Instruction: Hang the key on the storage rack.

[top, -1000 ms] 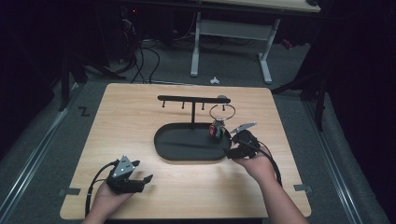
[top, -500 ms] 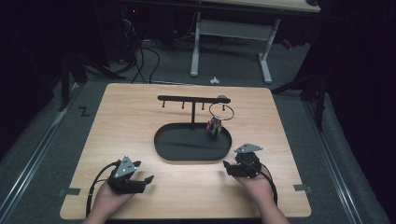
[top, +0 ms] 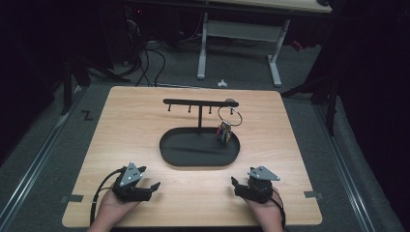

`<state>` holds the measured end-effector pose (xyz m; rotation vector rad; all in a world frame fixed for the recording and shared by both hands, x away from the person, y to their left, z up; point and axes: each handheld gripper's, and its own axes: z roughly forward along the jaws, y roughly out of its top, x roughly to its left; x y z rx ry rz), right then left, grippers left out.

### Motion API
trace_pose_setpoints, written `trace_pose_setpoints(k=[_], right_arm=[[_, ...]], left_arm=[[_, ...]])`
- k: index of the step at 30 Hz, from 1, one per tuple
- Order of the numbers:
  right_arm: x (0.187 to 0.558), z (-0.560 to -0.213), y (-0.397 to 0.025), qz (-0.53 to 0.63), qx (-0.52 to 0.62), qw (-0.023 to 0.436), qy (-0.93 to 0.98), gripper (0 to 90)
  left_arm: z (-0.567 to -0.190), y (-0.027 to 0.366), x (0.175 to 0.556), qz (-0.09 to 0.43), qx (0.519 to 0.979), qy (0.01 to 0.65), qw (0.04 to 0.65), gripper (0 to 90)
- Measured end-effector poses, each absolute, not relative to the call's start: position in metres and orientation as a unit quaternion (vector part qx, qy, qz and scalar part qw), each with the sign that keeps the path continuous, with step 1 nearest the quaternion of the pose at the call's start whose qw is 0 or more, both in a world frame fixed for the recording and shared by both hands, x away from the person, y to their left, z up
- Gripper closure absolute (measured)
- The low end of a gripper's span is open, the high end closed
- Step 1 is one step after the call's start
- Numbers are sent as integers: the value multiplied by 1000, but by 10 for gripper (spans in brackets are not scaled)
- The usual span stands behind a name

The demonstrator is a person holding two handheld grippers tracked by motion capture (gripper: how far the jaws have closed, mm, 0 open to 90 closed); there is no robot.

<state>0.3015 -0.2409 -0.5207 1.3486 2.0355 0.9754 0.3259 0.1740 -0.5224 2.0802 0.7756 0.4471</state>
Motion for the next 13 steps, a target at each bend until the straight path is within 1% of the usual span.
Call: trace_pose_setpoints(k=[4, 5, 7, 13], right_arm=[[306, -524, -238, 350, 490, 251, 758, 161], [308, -525, -239, 355, 498, 235, 755, 160], [310, -526, -239, 359, 501, 229, 753, 158], [310, -524, -241, 367, 502, 237, 746, 158]], left_arm=[[-523, 177, 324, 183, 830, 314, 422, 202], [-523, 178, 324, 183, 830, 316, 422, 201], [-523, 182, 323, 184, 828, 320, 422, 201], [-521, 184, 324, 183, 824, 321, 429, 201]])
